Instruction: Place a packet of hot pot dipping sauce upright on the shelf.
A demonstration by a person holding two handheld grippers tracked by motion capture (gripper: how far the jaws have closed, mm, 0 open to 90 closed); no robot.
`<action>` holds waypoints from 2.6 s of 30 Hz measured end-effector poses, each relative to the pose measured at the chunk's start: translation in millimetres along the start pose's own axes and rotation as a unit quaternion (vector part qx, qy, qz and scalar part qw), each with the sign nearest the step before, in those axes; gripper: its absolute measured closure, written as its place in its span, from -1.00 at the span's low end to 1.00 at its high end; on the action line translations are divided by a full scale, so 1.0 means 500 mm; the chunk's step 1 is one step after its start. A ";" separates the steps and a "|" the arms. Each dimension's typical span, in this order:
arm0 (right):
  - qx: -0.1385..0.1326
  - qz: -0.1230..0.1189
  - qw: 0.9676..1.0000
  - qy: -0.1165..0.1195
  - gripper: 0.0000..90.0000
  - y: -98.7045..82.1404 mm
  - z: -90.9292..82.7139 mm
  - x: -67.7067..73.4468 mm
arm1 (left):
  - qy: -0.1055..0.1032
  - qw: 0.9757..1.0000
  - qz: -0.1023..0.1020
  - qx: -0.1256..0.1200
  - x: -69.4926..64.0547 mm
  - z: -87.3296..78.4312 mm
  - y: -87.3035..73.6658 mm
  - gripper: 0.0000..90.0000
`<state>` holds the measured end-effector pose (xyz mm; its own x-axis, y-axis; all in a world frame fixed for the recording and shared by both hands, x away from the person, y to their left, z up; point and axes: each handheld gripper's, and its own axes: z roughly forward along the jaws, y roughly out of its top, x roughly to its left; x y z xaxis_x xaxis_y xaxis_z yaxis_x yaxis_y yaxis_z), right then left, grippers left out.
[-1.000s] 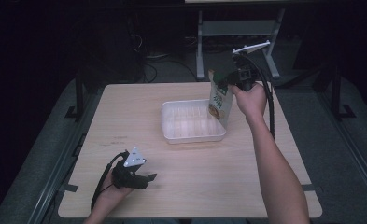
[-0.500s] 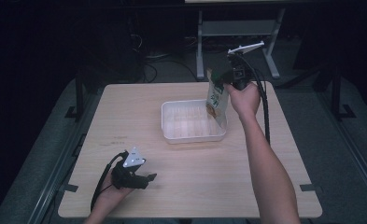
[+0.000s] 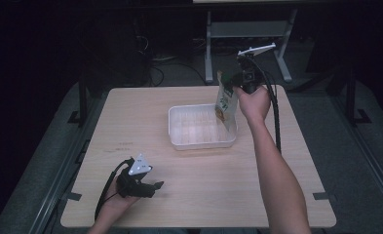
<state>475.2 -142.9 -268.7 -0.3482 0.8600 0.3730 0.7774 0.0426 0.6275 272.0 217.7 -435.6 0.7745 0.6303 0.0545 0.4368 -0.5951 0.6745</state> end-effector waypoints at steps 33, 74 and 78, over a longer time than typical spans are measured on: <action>0.007 0.000 1.000 -0.002 0.98 -0.003 0.028 0.015 | 0.000 1.000 0.001 0.000 0.000 -0.001 0.000 -0.32; 0.042 0.020 0.999 -0.011 0.95 -0.043 0.088 -0.017 | 0.000 1.000 0.003 0.000 -0.002 -0.002 0.001 -0.32; 0.048 0.009 0.999 -0.015 0.94 -0.050 0.082 -0.019 | 0.001 1.000 0.002 -0.001 -0.002 -0.001 0.002 -0.32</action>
<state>480.6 -131.0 -315.9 -0.3198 0.8757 0.3618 0.8299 0.0746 0.5530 271.5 216.9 -434.7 0.7756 0.6284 0.0595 0.4323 -0.5974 0.6755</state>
